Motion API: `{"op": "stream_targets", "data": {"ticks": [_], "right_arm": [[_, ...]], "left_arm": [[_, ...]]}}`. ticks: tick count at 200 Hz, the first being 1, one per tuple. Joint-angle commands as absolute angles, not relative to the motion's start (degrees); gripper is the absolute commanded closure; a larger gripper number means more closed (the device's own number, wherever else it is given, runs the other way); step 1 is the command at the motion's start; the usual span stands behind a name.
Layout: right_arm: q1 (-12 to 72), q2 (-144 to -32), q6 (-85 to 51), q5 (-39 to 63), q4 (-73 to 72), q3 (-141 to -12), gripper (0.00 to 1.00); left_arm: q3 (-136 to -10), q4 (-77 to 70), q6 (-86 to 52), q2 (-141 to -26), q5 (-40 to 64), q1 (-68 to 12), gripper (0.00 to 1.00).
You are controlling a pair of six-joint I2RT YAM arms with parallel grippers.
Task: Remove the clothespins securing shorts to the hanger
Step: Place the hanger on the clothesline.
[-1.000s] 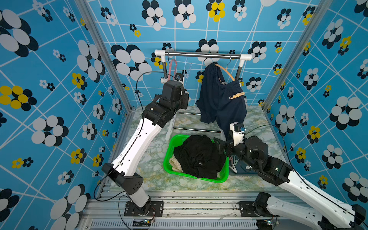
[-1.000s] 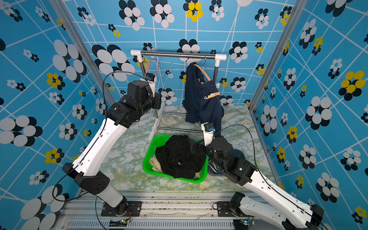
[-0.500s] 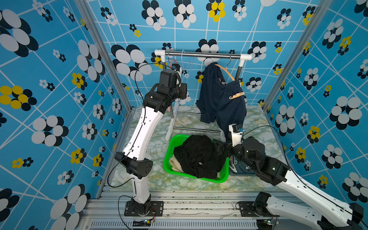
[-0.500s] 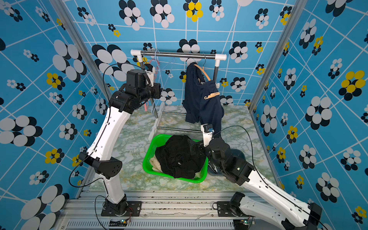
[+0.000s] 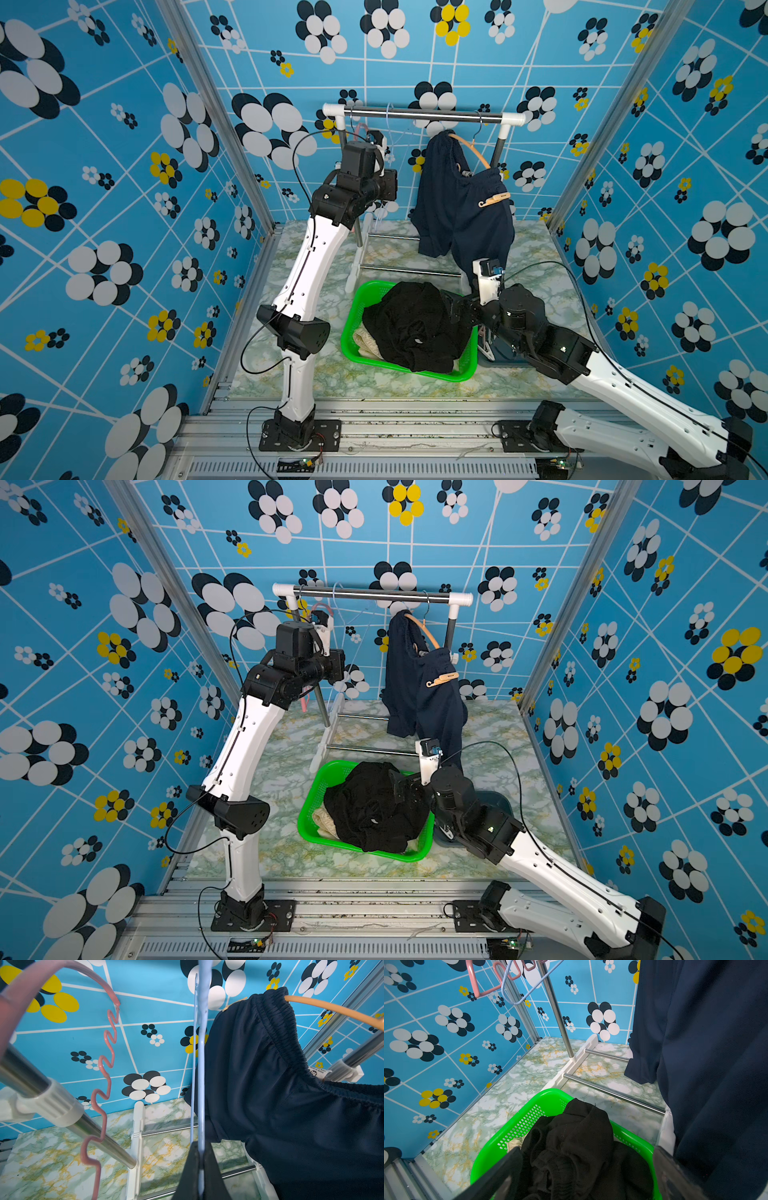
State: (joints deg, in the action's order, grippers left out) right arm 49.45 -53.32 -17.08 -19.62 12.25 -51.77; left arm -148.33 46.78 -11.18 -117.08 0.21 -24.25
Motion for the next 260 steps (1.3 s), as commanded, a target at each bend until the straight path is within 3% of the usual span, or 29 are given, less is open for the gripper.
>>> {"op": "stream_targets", "data": {"ticks": [1, 55, 78, 98, 149, 180, 210, 260], "right_arm": [[49.57, -53.55, -18.23, -18.74, 10.15, -50.64, 0.01], [49.57, -54.23, -18.48, -19.57, 12.07, -51.81, 0.01], [49.59, -53.71, -18.58, -23.21, 15.98, -53.50, 0.01], [49.57, -52.81, -18.52, -25.81, 19.37, -54.80, 0.01], [48.67, -50.50, -19.51, -34.75, 31.09, -59.70, 0.03], [44.41, -48.24, -19.41, -33.30, 32.39, -61.06, 0.14], [36.63, -46.45, -19.36, -30.18, 32.48, -62.54, 0.26], [20.11, -49.69, -20.71, -19.22, 30.38, -65.34, 0.27]], "left_arm": [[-149.59, 49.48, -11.77, -118.97, 3.30, -23.75, 1.00], [-147.71, 50.30, -11.69, -119.47, 5.05, -23.48, 1.00], [-143.64, 48.24, -11.57, -116.83, 5.97, -23.51, 0.66], [-136.47, 43.92, -11.51, -111.72, 6.20, -23.55, 0.50], [-110.01, 29.85, -9.63, -92.26, 1.01, -25.48, 0.45], [-96.90, 24.73, -7.02, -81.33, -5.77, -29.23, 0.44], [-89.68, 21.44, -4.35, -74.09, -11.69, -34.05, 0.44], [-84.12, 16.88, -2.30, -70.11, -12.28, -42.18, 0.44]]}}
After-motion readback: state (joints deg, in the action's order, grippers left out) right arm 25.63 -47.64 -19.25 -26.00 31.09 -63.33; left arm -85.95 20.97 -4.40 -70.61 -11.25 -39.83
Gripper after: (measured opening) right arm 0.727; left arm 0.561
